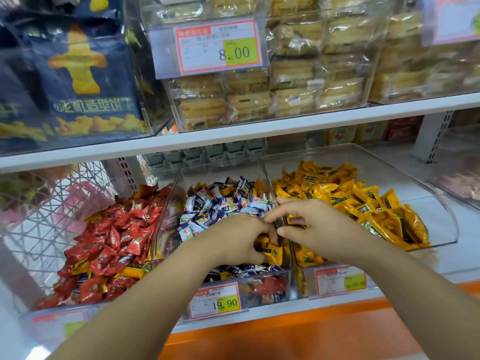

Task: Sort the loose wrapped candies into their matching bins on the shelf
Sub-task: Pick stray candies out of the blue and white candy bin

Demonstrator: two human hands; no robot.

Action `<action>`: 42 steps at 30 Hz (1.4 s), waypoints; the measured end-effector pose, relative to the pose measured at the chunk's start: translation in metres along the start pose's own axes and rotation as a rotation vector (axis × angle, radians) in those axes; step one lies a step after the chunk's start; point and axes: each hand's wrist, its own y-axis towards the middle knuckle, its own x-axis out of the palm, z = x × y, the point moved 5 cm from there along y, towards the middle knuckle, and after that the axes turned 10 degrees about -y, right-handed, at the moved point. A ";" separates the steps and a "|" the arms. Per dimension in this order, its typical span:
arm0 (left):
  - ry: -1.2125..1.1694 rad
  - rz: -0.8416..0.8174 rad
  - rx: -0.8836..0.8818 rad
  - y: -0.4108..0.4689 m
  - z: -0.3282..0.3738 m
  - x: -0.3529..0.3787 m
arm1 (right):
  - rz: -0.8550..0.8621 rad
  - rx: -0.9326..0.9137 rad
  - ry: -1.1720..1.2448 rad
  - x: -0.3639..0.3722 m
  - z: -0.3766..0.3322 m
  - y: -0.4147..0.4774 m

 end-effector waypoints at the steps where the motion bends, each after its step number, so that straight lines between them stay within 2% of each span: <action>1: -0.023 0.028 -0.001 -0.002 -0.002 -0.002 | 0.001 -0.005 -0.002 -0.001 0.000 0.000; 6: -0.161 0.237 0.042 -0.021 -0.011 -0.014 | -0.011 -0.031 -0.013 -0.002 -0.001 -0.002; 13: -0.591 0.516 -0.130 -0.052 -0.041 -0.020 | 0.127 -0.003 -0.016 -0.010 -0.001 -0.002; 19: -0.960 0.591 -0.105 -0.051 -0.038 -0.021 | 0.150 -0.046 -0.120 0.012 -0.009 0.007; 23: -1.100 0.613 -0.155 -0.046 -0.035 -0.016 | 0.269 -0.018 -0.130 0.010 -0.011 0.016; 27: -1.247 0.653 -0.195 -0.043 -0.036 -0.013 | 0.315 -0.037 -0.131 0.009 -0.015 0.020; 32: -1.239 0.726 -0.081 -0.021 -0.009 -0.031 | 0.521 -0.004 0.023 -0.015 -0.009 0.011; 36: -1.125 0.711 -0.028 0.021 0.026 -0.043 | 0.699 0.128 0.086 -0.042 0.016 -0.003; 39: -1.045 0.658 -0.024 0.054 0.046 -0.044 | 0.717 0.251 0.081 -0.055 0.040 -0.011; 42: -0.896 0.597 -0.036 0.071 0.053 -0.045 | 0.637 0.302 0.009 -0.055 0.055 -0.012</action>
